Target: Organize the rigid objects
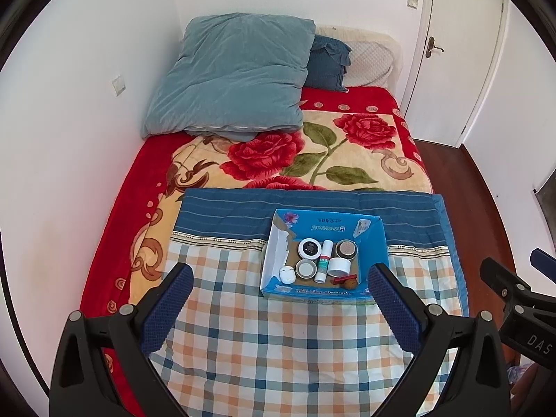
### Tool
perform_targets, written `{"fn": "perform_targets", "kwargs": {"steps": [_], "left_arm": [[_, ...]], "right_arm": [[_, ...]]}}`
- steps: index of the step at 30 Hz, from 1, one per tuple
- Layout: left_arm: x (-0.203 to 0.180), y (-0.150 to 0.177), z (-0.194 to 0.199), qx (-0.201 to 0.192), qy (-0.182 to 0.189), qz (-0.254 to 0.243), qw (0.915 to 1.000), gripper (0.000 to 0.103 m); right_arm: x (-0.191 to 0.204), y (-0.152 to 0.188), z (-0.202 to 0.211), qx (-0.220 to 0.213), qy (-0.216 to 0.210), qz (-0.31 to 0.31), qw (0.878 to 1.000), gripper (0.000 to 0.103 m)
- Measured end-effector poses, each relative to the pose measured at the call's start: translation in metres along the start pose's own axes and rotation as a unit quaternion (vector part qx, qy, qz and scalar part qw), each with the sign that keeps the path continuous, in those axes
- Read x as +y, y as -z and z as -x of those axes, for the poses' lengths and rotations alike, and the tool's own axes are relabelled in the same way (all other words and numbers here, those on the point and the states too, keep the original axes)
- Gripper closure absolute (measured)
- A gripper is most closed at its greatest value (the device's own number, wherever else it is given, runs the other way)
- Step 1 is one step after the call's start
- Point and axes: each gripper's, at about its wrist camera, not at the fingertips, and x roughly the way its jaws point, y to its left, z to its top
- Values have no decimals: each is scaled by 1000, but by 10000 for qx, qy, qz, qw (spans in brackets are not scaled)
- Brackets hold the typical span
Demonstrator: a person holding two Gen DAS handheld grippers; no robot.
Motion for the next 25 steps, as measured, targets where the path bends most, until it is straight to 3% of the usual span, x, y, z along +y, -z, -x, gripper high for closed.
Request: {"fn": "perform_targets", "kwargs": {"steps": [25], "left_arm": [[1,-2,6,-13,-12,20,10000,0]], "right_arm": [[-4,-2,1,8,41,90,10000,0]]}}
